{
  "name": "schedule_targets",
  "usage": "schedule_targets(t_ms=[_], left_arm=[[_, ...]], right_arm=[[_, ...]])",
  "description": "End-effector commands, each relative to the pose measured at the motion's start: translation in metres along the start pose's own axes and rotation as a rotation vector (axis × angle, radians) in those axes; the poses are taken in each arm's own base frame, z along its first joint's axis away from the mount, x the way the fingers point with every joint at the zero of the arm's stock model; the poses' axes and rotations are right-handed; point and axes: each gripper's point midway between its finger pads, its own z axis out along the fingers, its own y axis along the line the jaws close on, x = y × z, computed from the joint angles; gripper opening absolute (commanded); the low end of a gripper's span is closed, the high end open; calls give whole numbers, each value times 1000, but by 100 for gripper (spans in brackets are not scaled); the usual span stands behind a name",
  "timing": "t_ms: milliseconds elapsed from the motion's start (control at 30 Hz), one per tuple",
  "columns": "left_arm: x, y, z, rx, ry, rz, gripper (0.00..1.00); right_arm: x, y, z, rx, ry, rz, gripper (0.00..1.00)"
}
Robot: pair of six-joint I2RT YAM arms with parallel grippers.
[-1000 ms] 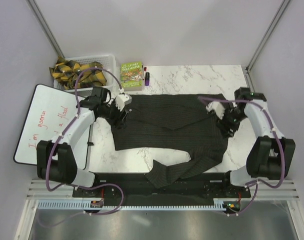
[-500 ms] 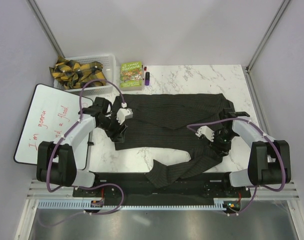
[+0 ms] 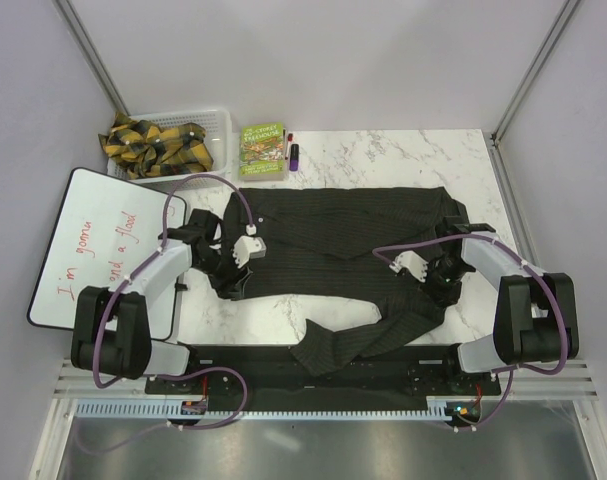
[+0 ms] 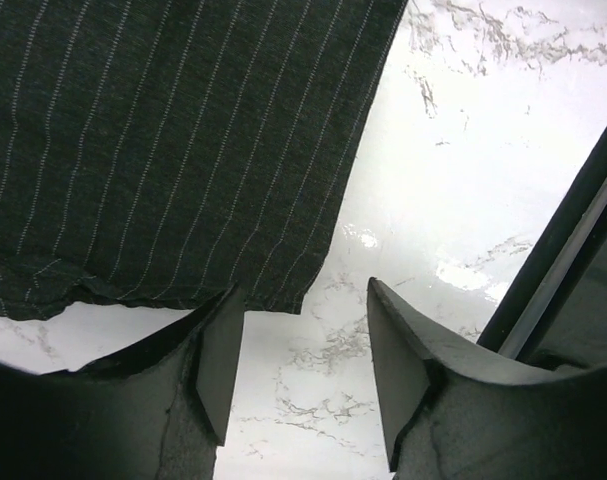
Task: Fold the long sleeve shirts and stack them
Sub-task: Fold the shirt
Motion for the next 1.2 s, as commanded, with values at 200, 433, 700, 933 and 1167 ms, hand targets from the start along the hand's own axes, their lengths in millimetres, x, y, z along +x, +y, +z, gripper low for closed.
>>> schedule_targets(t_ms=[200,433,700,933,1167], left_arm=[[5,-4,6,-37,-23,199,48],[7,-4,19,-88,5,343,50],[27,-6,40,-136,87,466,47],[41,-7,38,-157,130,490,15],[42,-17,22,-163,128,481,2]], right_arm=[[-10,-9,-9,43,-32,26,0],[-12,-11,-15,59,-37,30,0],[-15,-12,-21,76,-49,31,0],[-14,-6,-25,77,-56,21,0],[-13,2,-35,94,-63,2,0]])
